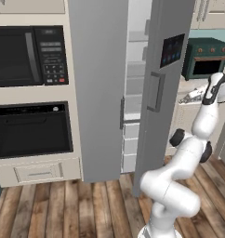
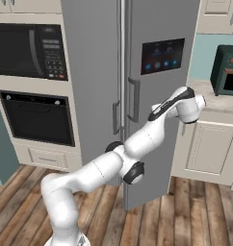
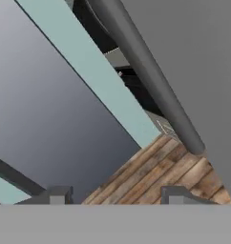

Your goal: Place one of the steaks on the plate and the other in the bowl. Then place the bowl in the fridge.

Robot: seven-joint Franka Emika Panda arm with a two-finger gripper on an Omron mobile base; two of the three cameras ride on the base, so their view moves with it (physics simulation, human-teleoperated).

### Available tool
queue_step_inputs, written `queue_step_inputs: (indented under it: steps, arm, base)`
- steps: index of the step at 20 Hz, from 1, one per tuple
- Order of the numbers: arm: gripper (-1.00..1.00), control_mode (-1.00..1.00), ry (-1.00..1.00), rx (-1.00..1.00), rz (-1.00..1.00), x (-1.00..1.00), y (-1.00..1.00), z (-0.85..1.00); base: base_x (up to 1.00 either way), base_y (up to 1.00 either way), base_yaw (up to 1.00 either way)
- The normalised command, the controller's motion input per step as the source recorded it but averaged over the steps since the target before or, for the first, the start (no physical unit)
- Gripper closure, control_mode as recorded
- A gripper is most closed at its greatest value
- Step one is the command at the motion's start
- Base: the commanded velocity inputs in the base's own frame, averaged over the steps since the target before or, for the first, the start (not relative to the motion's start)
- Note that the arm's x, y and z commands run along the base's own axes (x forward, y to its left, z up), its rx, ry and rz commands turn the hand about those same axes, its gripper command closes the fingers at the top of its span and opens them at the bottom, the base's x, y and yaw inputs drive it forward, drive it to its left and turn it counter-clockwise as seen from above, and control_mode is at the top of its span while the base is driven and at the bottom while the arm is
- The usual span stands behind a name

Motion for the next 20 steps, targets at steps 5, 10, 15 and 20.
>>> queue_step_inputs:
  steps: [5, 10, 15, 20]
  arm:
    - [-1.0, -1.0, 0.26, 0.02, -0.39, -0.71, -0.33, 0.65]
    - [-1.0, -1.0, 0.55, -0.03, -0.38, -0.47, -0.21, 0.35]
    - [-1.0, -1.0, 0.87, -0.04, -0.35, -0.27, -0.07, 0.0]
    - [-1.0, -1.0, 0.97, -0.09, -0.32, -0.28, -0.02, -0.08]
  base:
    - [0.0, 0.0, 0.0]
    - [0.0, 0.0, 0.0]
    - [0.0, 0.0, 0.0]
    - [0.0, 0.0, 0.0]
